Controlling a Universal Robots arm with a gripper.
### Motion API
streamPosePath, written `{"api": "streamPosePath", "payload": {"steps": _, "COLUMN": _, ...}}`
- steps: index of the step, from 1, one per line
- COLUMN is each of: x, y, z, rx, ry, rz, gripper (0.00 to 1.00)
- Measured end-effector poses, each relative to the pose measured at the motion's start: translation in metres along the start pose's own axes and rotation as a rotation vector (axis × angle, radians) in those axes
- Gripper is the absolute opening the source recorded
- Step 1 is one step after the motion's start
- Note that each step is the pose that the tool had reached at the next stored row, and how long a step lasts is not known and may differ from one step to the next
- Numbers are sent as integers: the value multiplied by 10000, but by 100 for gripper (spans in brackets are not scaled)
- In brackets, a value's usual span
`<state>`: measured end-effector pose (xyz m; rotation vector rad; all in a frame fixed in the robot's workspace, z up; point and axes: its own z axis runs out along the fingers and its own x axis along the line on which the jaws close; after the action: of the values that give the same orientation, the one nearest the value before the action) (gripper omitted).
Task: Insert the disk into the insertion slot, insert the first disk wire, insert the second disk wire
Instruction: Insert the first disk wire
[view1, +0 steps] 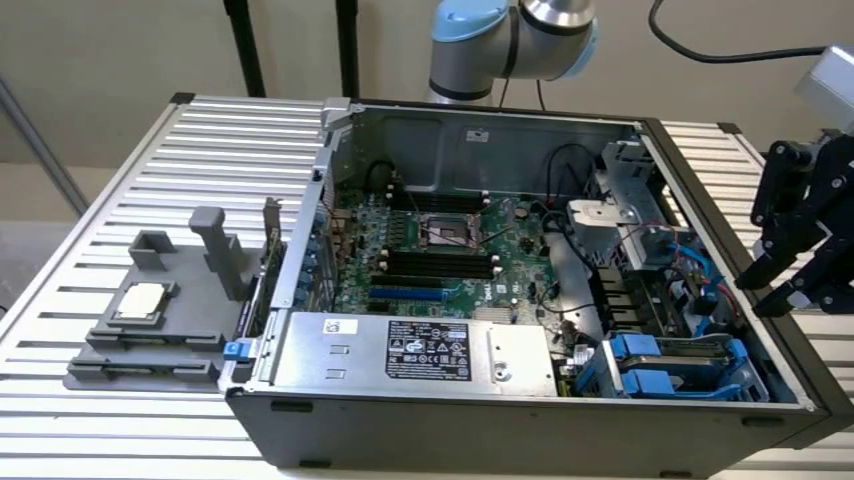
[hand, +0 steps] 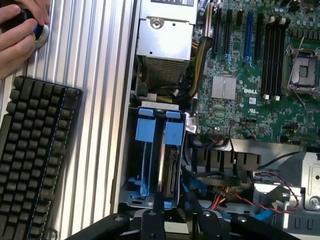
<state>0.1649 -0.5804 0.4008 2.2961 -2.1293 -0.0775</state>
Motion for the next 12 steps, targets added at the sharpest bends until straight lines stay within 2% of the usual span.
{"api": "streamPosePath", "payload": {"steps": 5, "x": -41, "y": -31, "z": 91, "rx": -1, "ry": 0, "rz": -27, "gripper": 31}}
{"api": "streamPosePath", "payload": {"steps": 12, "x": -209, "y": -50, "z": 223, "rx": 1, "ry": 7, "rz": -118, "gripper": 31}}
